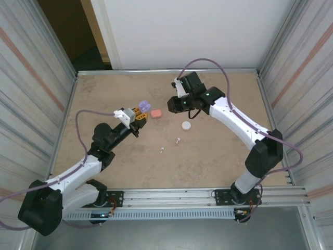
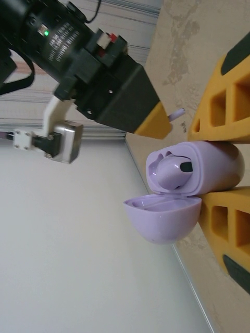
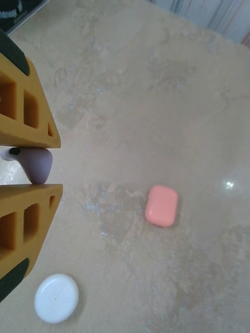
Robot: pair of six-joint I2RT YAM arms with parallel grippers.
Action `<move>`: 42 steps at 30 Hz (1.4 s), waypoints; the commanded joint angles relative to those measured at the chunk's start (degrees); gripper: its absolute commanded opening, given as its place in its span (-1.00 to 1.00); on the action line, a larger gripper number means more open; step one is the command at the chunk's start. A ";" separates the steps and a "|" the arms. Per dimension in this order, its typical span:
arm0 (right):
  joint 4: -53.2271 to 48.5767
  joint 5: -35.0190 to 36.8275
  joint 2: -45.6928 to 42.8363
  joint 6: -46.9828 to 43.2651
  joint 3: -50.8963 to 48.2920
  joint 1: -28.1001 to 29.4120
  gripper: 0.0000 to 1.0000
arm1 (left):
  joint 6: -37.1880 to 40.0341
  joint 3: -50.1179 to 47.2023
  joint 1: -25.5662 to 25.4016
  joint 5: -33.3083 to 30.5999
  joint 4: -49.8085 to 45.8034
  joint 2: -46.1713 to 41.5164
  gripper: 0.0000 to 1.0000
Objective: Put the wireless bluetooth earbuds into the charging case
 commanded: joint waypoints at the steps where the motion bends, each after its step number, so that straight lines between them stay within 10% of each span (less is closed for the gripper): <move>1: 1.92 -0.35 -3.65 -0.28 0.74 -0.12 -0.56 | -0.74 2.15 -0.27 1.86 4.31 1.39 -1.00; 42: 8.13 5.35 -3.25 -1.57 7.28 9.73 -0.58 | -3.54 5.15 -0.24 8.91 9.45 9.87 -1.00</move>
